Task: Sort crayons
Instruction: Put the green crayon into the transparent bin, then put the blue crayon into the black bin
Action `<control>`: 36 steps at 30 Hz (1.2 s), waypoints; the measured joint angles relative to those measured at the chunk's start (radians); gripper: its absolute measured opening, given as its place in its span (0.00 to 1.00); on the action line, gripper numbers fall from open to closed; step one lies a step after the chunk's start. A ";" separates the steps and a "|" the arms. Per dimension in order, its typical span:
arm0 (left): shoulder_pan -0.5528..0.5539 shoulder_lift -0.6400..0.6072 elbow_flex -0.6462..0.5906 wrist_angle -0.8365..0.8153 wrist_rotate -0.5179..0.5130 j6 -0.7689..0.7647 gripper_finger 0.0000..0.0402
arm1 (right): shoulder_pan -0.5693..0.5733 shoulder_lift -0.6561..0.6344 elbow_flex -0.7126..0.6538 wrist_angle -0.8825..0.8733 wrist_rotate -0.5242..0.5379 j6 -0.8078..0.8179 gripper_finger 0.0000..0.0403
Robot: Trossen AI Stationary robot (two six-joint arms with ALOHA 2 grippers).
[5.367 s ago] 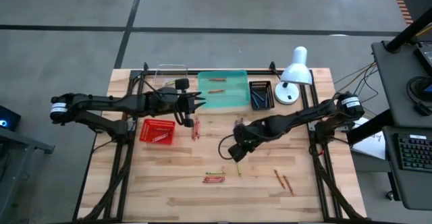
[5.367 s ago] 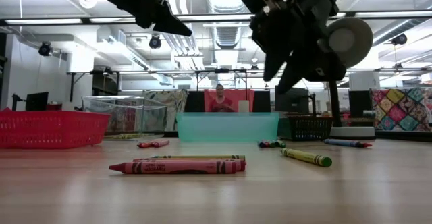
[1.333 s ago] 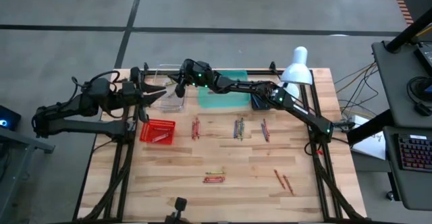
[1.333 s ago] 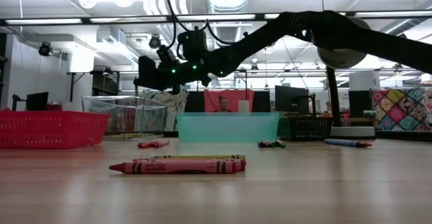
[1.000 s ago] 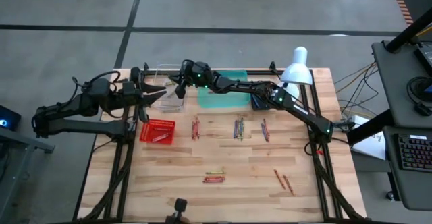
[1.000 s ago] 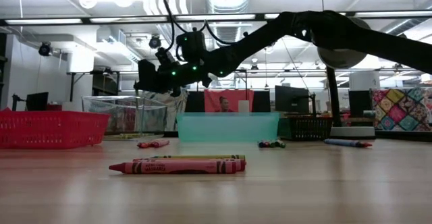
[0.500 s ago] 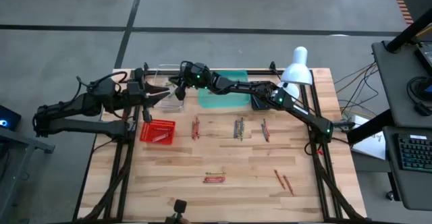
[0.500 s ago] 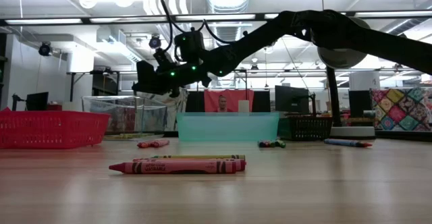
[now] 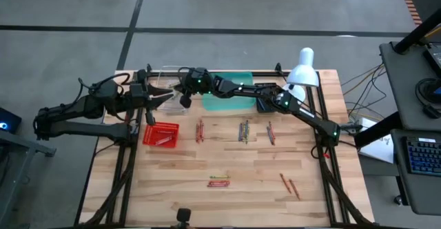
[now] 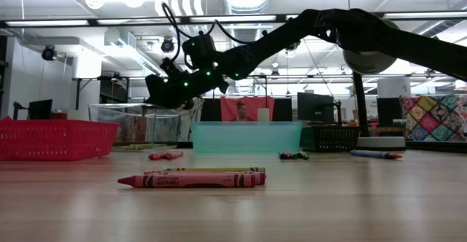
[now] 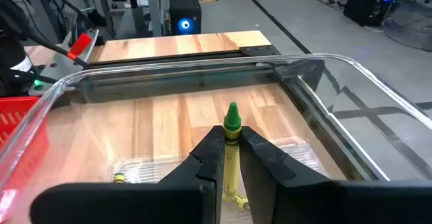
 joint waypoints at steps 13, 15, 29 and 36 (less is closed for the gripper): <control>0.000 0.000 0.000 0.000 0.000 0.002 0.11 | 0.001 -0.002 0.000 -0.015 0.000 -0.008 0.10; 0.000 0.000 0.000 0.000 0.000 0.002 0.11 | 0.001 -0.002 0.000 -0.025 0.000 -0.008 0.10; 0.000 0.000 0.000 -0.001 -0.001 0.002 0.11 | 0.000 -0.003 0.002 -0.035 -0.006 -0.031 0.13; 0.000 0.000 0.000 -0.005 -0.001 0.002 0.11 | 0.004 -0.010 0.001 -0.033 -0.017 -0.035 0.25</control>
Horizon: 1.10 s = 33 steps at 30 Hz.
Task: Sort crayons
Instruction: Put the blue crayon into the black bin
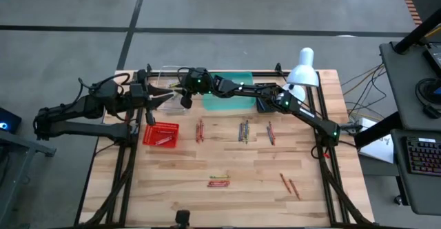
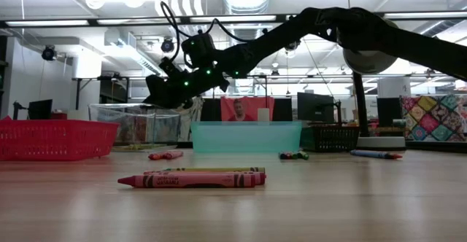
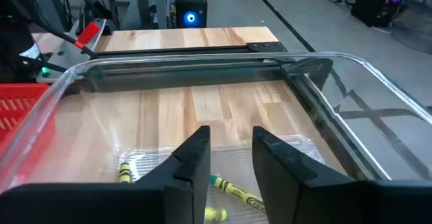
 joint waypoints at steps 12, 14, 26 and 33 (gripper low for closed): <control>0.000 0.000 0.000 -0.017 -0.001 -0.002 0.11 | 0.025 -0.098 -0.002 -0.104 -0.006 -0.027 0.21; 0.000 0.003 0.000 -0.018 -0.008 -0.010 0.11 | 0.031 -0.137 -0.002 -0.183 -0.009 -0.045 0.20; 0.000 0.081 0.000 -0.020 -0.022 -0.058 0.11 | 0.110 -0.375 -0.002 -0.734 0.014 -0.138 0.15; 0.000 0.151 0.000 -0.022 -0.022 -0.089 0.11 | 0.171 -0.455 -0.005 -1.092 0.036 -0.107 0.14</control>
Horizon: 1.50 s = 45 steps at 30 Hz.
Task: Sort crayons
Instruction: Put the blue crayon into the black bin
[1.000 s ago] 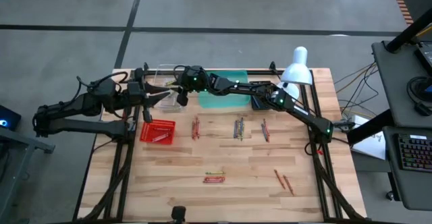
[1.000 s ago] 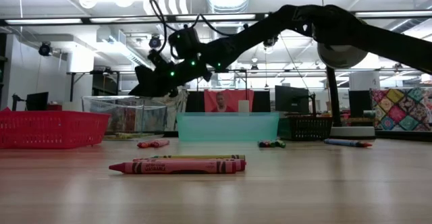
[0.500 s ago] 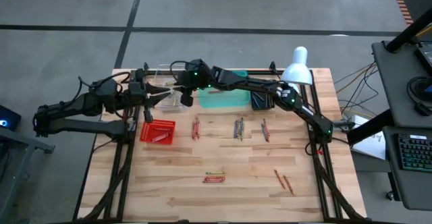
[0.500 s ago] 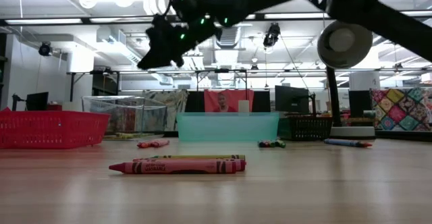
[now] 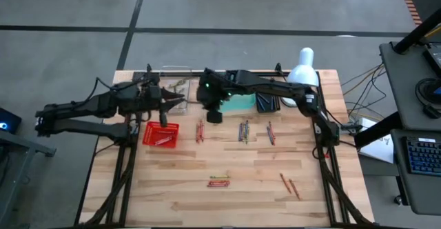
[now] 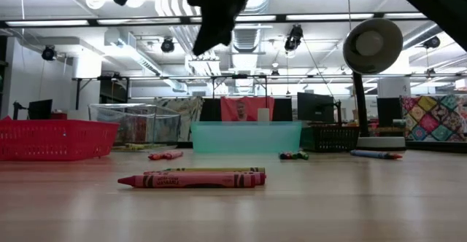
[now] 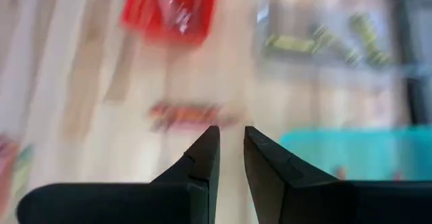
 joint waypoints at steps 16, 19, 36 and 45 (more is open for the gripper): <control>-0.005 0.219 0.000 -0.054 0.001 -0.065 0.11 | 0.197 -0.155 -0.264 -0.240 0.023 0.186 0.14; -0.013 0.255 0.000 -0.053 0.001 -0.069 0.11 | 0.231 -0.211 -0.369 -0.225 0.063 0.245 0.14; -0.035 0.339 0.002 0.004 0.001 -0.072 0.11 | 0.270 -0.580 -0.940 -0.058 0.166 0.681 0.14; -0.035 0.430 0.003 0.132 0.001 -0.117 0.11 | 0.260 -0.661 -1.084 -0.057 0.255 0.899 0.14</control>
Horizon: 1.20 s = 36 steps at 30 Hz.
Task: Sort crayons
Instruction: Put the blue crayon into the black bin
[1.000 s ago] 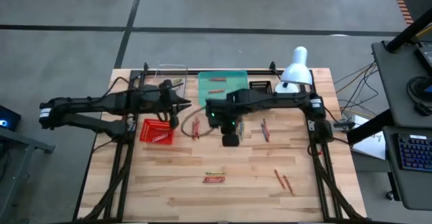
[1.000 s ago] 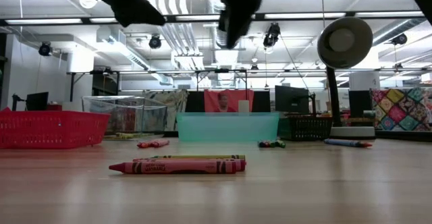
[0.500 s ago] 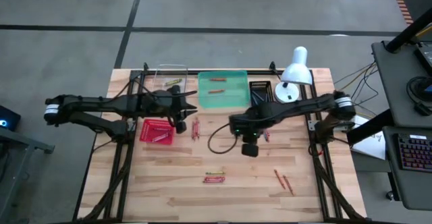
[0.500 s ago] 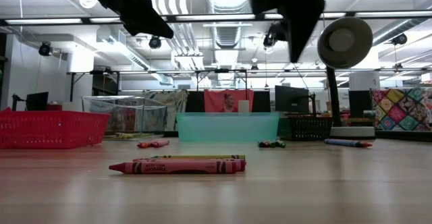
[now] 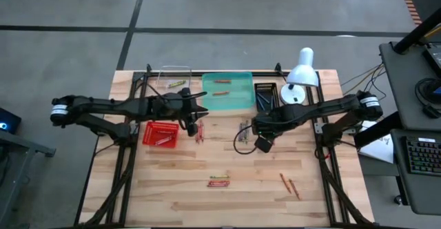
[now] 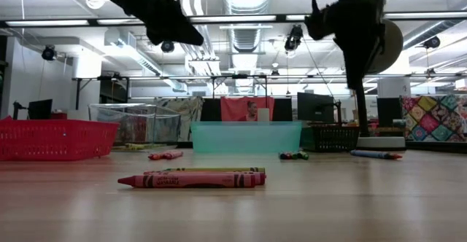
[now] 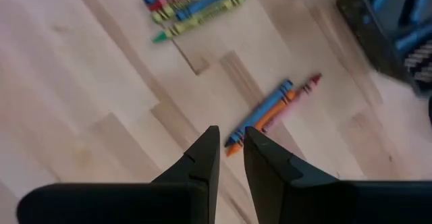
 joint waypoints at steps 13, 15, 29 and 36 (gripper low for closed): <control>0.000 0.134 0.000 0.140 0.000 0.026 0.11 | -0.029 0.000 -0.168 0.012 0.010 0.235 0.14; 0.000 0.136 0.001 0.140 0.000 0.043 0.11 | -0.037 0.001 -0.179 0.036 0.035 0.258 0.14; 0.000 0.088 0.069 0.107 -0.001 0.179 0.11 | -0.063 0.002 -0.172 0.196 0.042 0.312 0.26; 0.000 0.086 0.087 0.110 -0.002 0.240 0.11 | -0.063 0.007 -0.172 0.247 0.052 0.367 0.30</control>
